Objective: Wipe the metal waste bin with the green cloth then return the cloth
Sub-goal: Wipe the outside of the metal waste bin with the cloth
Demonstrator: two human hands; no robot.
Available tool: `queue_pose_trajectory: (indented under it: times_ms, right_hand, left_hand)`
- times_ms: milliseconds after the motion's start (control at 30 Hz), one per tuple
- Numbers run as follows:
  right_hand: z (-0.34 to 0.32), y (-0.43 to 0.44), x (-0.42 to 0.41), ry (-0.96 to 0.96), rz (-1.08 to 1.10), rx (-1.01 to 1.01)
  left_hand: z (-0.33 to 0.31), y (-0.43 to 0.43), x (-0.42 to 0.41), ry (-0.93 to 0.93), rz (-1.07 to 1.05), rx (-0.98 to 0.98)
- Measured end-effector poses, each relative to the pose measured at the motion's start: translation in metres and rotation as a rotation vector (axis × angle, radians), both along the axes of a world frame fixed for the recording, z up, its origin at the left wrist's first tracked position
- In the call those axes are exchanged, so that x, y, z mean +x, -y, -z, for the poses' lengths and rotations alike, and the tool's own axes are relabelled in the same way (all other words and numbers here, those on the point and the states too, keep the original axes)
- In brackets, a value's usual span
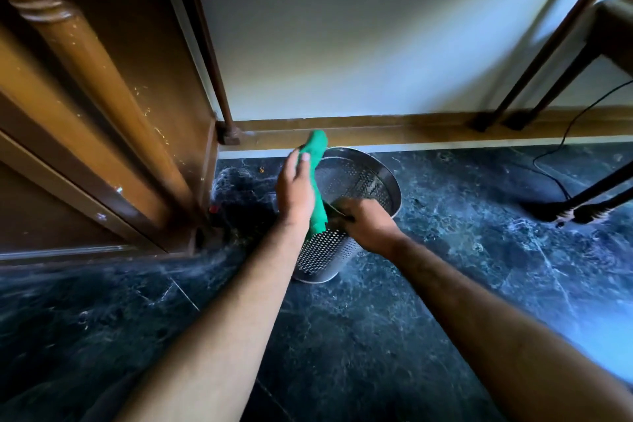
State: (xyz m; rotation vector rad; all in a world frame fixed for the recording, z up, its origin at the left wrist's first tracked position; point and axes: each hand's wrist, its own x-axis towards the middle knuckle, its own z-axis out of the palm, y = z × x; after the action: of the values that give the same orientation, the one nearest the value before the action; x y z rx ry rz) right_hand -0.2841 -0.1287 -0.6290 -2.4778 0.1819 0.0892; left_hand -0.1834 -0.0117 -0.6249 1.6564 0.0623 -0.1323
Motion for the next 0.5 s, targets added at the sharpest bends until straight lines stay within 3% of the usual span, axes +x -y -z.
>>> queue_pose_trajectory:
  times_ms: [100,333,500]
  right_hand:
    - [0.006,-0.003,0.004,-0.046,-0.044,-0.136]
    - [0.016,-0.007,0.009,-0.086,-0.09,-0.282]
    - [0.018,-0.012,0.014,-0.064,-0.102,-0.292]
  left_hand:
    - [0.005,-0.027,0.003,-0.179,-0.207,-0.251]
    - [0.016,-0.061,0.007,-0.356,-0.398,-0.453]
    - [0.015,-0.061,0.007,-0.415,-0.421,-0.55]
